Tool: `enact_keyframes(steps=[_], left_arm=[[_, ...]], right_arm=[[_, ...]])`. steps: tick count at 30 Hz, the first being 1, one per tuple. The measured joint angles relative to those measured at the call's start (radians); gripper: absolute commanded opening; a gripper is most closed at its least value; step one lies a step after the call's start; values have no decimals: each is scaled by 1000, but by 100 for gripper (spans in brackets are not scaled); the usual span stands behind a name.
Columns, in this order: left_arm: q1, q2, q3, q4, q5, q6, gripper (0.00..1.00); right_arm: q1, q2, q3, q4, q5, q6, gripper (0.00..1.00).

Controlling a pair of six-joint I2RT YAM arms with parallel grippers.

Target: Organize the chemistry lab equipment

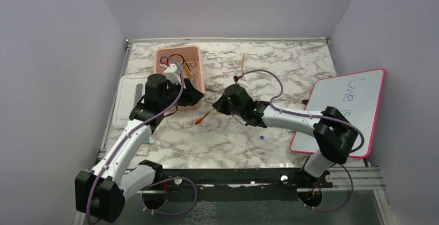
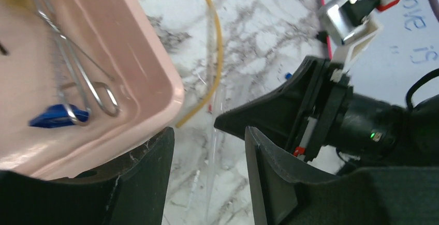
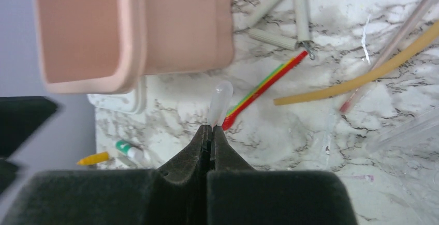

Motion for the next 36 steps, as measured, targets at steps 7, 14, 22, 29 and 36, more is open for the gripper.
enact_keyframes(steps=[7, 14, 22, 29, 36], left_arm=[[0, 83, -47, 38, 216, -68, 55], [-34, 139, -42, 79, 364, -89, 32], [-46, 148, -5, 76, 412, -85, 8], [-46, 148, 56, 20, 330, -60, 7], [-35, 215, 229, -111, 92, -13, 8]], right_arm=[[0, -169, -80, 95, -19, -52, 1], [0, -259, -89, 157, -62, -87, 1], [-1, -278, -89, 173, -77, -105, 34], [-1, -325, -89, 143, -73, -119, 52], [-1, -446, -109, 124, -26, -129, 52]])
